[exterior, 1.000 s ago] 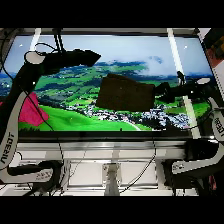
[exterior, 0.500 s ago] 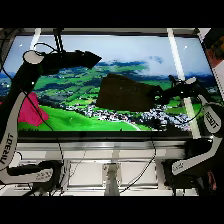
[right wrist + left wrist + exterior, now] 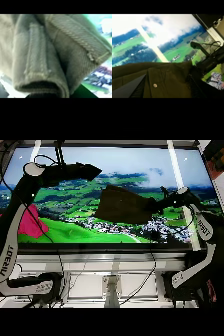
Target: Fold the clothes and pants, and hang the long-sleeved shirts on hangers.
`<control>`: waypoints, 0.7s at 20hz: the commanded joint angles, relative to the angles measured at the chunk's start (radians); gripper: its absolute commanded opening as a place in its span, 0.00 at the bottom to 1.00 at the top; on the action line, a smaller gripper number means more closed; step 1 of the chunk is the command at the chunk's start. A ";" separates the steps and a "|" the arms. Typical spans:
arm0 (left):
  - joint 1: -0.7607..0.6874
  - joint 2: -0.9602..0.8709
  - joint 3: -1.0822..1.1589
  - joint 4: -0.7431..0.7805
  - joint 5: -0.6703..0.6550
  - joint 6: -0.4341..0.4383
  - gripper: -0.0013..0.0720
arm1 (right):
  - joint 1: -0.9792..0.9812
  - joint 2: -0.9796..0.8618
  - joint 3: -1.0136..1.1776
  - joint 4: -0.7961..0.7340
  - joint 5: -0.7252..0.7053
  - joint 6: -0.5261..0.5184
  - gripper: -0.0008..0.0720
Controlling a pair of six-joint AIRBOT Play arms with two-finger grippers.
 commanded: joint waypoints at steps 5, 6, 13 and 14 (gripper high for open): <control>0.000 -0.001 0.000 0.000 0.003 0.000 0.85 | -0.389 0.202 0.052 -0.131 0.063 0.030 0.04; 0.000 -0.001 0.000 0.000 0.003 0.000 0.85 | -0.466 0.226 0.052 -0.180 0.084 0.029 0.04; 0.000 -0.001 0.000 0.000 0.002 0.000 0.85 | -0.977 0.274 0.052 -0.326 0.183 0.039 0.04; 0.000 -0.001 0.000 0.000 0.003 0.000 0.85 | -1.019 0.274 0.052 -0.386 0.202 0.048 0.04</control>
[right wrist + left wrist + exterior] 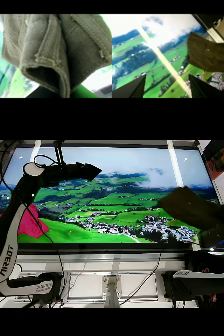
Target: Fold the clothes and pants, and hang the long-sleeved shirts on hangers.
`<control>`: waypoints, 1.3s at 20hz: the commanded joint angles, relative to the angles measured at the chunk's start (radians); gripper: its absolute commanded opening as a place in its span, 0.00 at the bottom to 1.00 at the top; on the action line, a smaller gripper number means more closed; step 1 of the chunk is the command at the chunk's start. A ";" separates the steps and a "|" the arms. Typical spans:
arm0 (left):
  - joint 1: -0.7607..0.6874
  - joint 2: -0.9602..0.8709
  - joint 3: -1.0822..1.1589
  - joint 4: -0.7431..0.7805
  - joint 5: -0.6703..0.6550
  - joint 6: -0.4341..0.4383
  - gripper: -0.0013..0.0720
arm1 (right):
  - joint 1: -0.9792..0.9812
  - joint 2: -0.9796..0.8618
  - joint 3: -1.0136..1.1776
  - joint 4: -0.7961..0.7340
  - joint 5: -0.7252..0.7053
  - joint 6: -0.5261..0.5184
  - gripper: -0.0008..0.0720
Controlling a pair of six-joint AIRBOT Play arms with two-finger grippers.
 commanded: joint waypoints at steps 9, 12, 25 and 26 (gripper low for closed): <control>0.000 -0.002 -0.009 0.199 -0.165 -0.046 0.34 | -0.329 0.013 0.003 -0.364 0.174 0.146 0.64; 0.000 -0.005 -0.009 0.485 -0.289 -0.191 0.04 | -0.327 0.014 0.063 -0.338 0.224 0.185 0.58; 0.000 -0.094 -0.010 1.064 -0.744 -0.711 0.04 | 0.298 0.070 0.102 -0.380 0.294 0.192 0.04; 0.000 -0.090 -0.010 1.063 -0.755 -0.711 0.04 | 0.348 0.069 0.102 -0.382 0.288 0.192 0.04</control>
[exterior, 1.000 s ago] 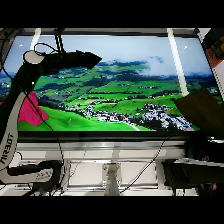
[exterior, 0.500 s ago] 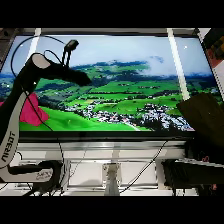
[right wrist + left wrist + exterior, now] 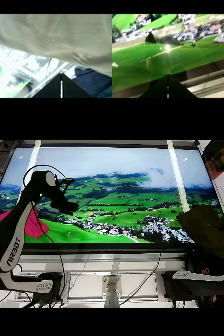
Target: Fold the clothes and pants, and hang the long-sleeved shirts on hangers.
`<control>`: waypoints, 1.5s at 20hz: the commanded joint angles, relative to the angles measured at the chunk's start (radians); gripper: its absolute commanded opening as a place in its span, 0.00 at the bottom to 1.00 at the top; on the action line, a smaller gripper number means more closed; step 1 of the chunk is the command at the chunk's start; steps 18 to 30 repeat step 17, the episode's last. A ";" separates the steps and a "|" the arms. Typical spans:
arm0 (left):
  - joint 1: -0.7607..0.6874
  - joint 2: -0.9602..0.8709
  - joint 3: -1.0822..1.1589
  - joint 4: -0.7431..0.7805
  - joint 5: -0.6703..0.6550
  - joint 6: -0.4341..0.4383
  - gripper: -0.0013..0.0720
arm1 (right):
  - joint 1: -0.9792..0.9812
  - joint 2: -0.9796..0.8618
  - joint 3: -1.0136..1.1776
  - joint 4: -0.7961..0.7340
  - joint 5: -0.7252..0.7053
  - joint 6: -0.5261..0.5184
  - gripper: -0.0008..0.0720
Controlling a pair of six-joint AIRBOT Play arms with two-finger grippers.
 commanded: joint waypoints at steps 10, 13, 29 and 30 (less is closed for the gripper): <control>0.001 0.004 0.000 0.053 -0.113 -0.034 0.04 | 0.428 0.000 0.002 -0.005 -0.024 0.002 0.04; 0.001 0.004 0.000 0.053 -0.113 -0.034 0.04 | 0.445 0.000 0.002 0.005 -0.024 0.002 0.04; 0.001 0.004 0.000 0.053 -0.113 -0.034 0.04 | 0.444 0.000 0.002 0.010 -0.024 0.002 0.04; 0.001 0.004 0.000 0.053 -0.113 -0.034 0.04 | 0.444 0.000 0.002 0.010 -0.024 0.002 0.04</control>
